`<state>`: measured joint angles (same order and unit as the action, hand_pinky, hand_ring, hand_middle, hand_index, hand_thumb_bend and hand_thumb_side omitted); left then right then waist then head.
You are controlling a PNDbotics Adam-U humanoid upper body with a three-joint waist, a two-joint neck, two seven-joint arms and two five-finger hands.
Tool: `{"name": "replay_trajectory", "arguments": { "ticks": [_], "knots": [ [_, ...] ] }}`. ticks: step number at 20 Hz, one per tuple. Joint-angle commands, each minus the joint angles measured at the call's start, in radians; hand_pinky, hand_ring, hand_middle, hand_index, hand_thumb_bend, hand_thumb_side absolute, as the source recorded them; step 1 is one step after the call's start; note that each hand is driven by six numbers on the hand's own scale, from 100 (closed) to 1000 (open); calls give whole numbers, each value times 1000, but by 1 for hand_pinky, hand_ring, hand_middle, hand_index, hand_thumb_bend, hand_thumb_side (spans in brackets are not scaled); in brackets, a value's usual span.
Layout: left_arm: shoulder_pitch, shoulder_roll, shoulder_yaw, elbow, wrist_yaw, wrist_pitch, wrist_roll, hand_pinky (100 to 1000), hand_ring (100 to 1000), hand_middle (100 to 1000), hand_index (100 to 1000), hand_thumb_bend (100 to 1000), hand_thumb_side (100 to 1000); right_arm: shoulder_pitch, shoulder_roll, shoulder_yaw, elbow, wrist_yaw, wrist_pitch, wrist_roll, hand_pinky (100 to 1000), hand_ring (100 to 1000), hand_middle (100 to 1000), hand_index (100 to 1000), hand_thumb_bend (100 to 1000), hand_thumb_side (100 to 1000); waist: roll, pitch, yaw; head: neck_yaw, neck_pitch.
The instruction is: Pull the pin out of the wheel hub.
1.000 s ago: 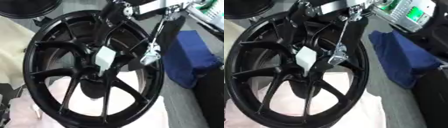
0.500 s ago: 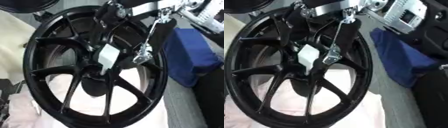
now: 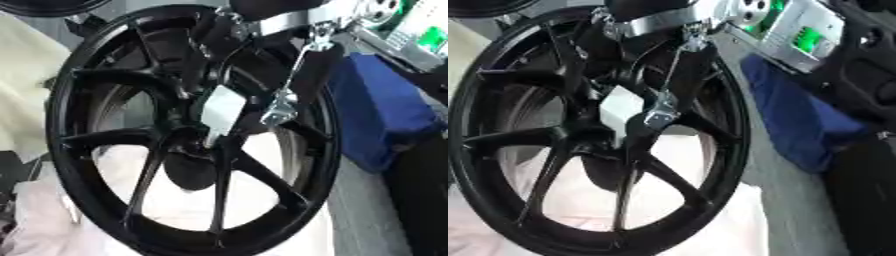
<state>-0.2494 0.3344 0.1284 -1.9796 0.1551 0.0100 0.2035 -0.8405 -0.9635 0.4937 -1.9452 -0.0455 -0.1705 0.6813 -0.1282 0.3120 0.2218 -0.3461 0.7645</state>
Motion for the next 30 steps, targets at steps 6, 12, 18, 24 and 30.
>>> {"name": "replay_trajectory", "arguments": {
  "ticks": [6,12,18,24,30],
  "knots": [
    [-14,6,9,-20,-10,4,2,960,523,522,735,357,693,10,-13,-14,43,16,-16,16,842,799,751,801,418,134,1,-6,3,-2,5],
    [-13,4,10,-20,-11,5,4,960,523,521,735,358,693,20,-18,-12,51,17,-27,25,840,795,737,786,424,136,2,-5,1,1,5],
    [-11,3,12,-20,-12,5,5,960,523,521,736,358,693,22,-23,-13,45,11,-30,36,840,794,732,783,432,135,5,-5,-2,4,5],
    [-13,0,12,-20,-11,5,6,961,523,521,736,358,695,34,-20,-14,70,28,-33,35,837,792,725,771,445,112,6,-6,0,2,5],
    [-16,-2,13,-20,-11,4,7,961,523,521,737,359,695,69,-27,-20,80,30,-43,14,834,785,714,757,424,115,6,-2,6,0,5]
  ]
}}
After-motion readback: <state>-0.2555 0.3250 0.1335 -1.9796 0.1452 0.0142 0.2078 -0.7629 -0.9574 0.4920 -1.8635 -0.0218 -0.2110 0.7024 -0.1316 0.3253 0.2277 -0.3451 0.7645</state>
